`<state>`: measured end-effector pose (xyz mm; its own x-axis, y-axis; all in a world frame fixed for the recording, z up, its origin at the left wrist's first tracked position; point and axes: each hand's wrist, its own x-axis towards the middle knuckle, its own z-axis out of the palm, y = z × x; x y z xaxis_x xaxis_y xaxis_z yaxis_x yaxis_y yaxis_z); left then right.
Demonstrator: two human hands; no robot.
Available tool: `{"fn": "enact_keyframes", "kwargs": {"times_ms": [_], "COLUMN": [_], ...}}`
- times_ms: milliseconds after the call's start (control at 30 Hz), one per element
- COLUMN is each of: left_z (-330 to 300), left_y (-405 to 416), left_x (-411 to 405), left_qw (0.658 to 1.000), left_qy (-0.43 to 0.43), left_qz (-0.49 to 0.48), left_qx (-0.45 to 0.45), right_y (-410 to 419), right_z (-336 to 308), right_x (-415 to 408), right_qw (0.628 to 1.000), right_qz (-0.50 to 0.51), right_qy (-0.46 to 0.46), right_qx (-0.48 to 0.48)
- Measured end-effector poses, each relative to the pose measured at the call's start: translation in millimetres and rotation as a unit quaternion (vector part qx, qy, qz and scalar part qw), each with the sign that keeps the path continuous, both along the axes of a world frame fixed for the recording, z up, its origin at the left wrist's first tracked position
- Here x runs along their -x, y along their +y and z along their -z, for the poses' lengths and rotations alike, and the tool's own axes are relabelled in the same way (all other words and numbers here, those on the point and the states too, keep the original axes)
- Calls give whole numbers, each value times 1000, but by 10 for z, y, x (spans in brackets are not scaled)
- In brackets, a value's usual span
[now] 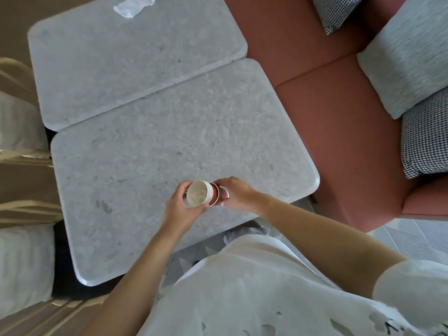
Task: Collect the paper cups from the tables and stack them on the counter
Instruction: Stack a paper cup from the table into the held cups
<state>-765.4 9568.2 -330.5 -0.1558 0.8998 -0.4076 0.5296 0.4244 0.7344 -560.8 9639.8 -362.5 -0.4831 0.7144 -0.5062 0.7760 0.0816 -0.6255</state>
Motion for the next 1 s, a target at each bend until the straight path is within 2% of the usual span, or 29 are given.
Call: {"fn": "enact_keyframes", "kwargs": {"times_ms": [167,400,600,833,1000], "left_z": [61,112,147,-8,-267], "left_y": [-15,-39,-102,-211,-458], "left_x": [-59,-103,-46,204,601], "left_qw": [1000,1000,999,995,983], "left_qy": [0,9,7,3,-15], "left_qz": [4,-9,-35,-102,-160], "left_qx": [9,19,15,-11,-86], "right_y": [65,133,196,189,162], "right_z": [26,74,94,-118,-419], "right_x": [34,44,122,494,1020], "right_qw": [999,998,995,992,985], "right_qz": [-41,-52,-97,-117,-160], "right_qy": [-2,-11,-13,38,64], "right_qx": [-9,32,16,8,-11]}}
